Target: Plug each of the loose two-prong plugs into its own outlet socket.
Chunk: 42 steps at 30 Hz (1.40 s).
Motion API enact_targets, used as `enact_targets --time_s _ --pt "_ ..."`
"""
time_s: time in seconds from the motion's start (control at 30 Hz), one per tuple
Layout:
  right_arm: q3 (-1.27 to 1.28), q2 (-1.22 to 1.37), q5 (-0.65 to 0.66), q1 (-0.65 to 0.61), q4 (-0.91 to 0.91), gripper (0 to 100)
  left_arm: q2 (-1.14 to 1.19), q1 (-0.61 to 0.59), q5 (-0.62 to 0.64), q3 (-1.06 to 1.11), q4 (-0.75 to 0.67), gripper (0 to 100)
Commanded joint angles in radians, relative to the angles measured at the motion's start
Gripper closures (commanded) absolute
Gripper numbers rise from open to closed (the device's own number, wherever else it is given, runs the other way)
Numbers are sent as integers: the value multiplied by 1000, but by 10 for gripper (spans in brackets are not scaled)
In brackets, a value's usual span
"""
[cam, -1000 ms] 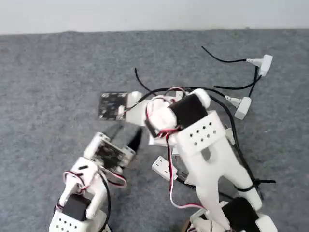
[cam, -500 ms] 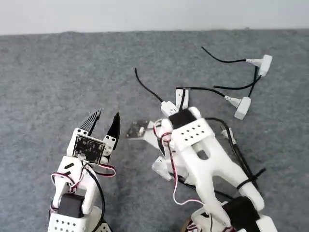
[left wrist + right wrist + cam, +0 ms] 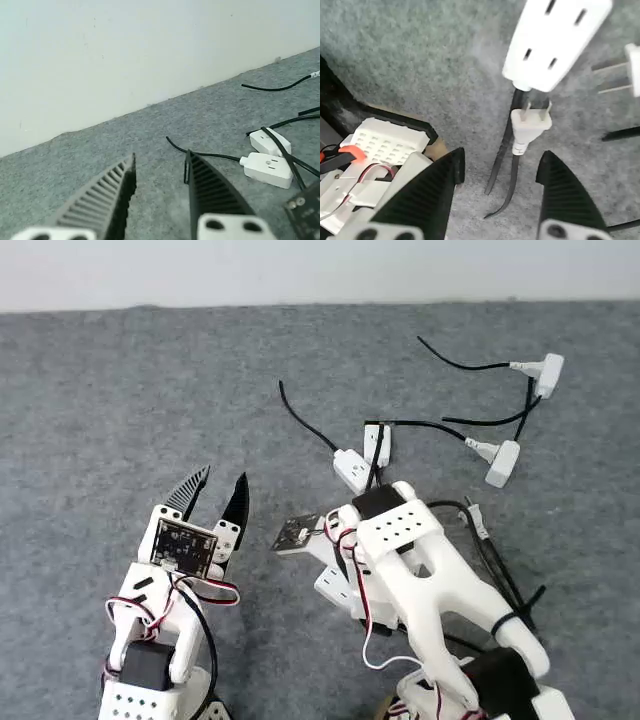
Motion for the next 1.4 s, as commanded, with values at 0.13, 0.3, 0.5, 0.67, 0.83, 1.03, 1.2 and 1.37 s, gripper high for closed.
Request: enact_targets --time_s 0.13,0.3,0.5,0.67,0.83,1.03,1.2,1.37 --pt "21 -24 81 116 -67 779 6 -5 -12 -31 -32 830" --pt "55 -24 80 114 -79 779 6 -3 -18 -31 -32 830" --pt "180 -24 74 74 -189 780 5 -3 -18 -31 -32 830" --pt "189 -24 51 73 -246 781 5 -3 -18 -31 -32 830" --pt "239 -22 51 71 -326 782 5 -3 -18 -31 -32 830" --pt "282 -22 52 71 -400 783 3 -3 -18 -31 -32 830" --pt "287 -22 52 74 -452 801 5 -3 -20 -31 -32 830" --pt "287 -22 52 76 -503 994 6 -3 -20 -31 -32 830"
